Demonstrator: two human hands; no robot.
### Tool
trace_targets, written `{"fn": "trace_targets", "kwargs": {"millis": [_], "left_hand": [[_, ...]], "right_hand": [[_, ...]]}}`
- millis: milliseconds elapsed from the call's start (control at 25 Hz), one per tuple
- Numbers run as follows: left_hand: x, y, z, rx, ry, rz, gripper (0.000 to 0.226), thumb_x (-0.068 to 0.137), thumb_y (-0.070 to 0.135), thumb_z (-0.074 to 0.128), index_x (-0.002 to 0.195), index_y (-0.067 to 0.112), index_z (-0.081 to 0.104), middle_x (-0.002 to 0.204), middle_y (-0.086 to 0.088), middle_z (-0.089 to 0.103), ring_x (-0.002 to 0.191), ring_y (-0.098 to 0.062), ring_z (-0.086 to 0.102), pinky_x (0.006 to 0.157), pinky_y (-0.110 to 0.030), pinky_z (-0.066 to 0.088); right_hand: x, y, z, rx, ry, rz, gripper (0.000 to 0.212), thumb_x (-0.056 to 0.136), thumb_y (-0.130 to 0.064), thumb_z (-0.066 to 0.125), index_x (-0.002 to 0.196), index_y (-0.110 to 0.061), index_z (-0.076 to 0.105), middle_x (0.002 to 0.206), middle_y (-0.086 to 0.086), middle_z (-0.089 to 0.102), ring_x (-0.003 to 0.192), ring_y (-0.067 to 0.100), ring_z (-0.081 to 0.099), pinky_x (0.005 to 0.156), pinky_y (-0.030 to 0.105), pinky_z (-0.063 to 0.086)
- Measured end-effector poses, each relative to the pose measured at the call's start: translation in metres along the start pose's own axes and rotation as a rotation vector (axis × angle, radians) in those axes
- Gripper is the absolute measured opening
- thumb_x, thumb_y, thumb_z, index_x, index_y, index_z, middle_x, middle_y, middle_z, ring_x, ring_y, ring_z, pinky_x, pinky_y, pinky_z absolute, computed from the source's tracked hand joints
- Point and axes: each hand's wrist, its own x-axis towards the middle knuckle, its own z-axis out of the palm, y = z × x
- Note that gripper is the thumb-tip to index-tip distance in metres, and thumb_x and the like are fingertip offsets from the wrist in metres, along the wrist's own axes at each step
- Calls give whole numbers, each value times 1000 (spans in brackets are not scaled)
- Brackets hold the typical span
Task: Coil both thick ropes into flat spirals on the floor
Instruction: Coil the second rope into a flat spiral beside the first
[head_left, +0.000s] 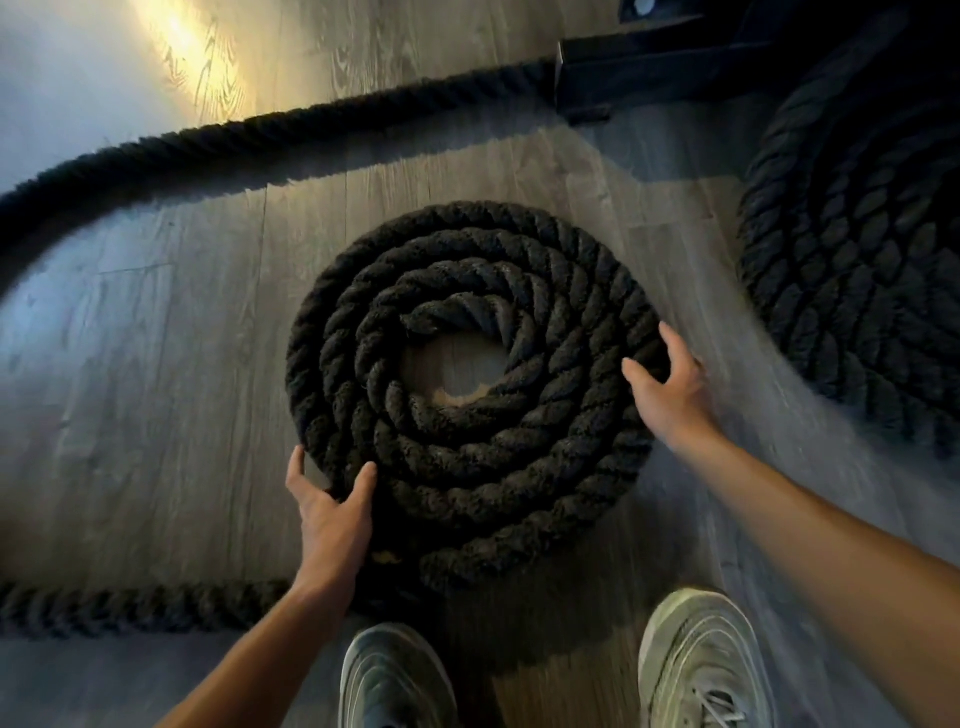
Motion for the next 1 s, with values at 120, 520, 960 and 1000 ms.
{"fn": "trace_targets", "kwargs": {"millis": [120, 520, 960, 1000], "left_hand": [[6, 8, -2, 32, 70, 18, 90, 68, 69, 72, 140, 62, 18, 141, -13, 53, 124, -30, 58, 106, -55, 48], [78, 61, -12, 26, 76, 168, 77, 92, 11, 70, 154, 37, 33, 146, -13, 50, 129, -27, 54, 101, -47, 53], [31, 2, -9, 31, 43, 41, 106, 55, 51, 84, 141, 64, 24, 140, -16, 50, 121, -28, 60, 101, -52, 52], [33, 4, -11, 15, 27, 27, 108, 52, 51, 86, 139, 67, 24, 141, -15, 50, 121, -28, 61, 98, -51, 54]], "right_hand": [[-18, 1, 7, 20, 55, 63, 67, 94, -44, 53, 153, -29, 24, 156, 14, 29, 138, 34, 36, 105, 45, 36], [-101, 9, 28, -39, -62, 112, 80, 101, -34, 46, 156, -26, -12, 162, 20, -2, 145, 40, 22, 106, 44, 34], [-2, -6, -11, -49, 20, -76, 70, 87, -49, 64, 147, -28, 35, 146, 11, 41, 133, 30, 42, 106, 45, 39], [-1, -7, -11, -50, 11, -34, 70, 87, -52, 62, 147, -28, 35, 147, 11, 41, 133, 30, 43, 106, 46, 39]]}}
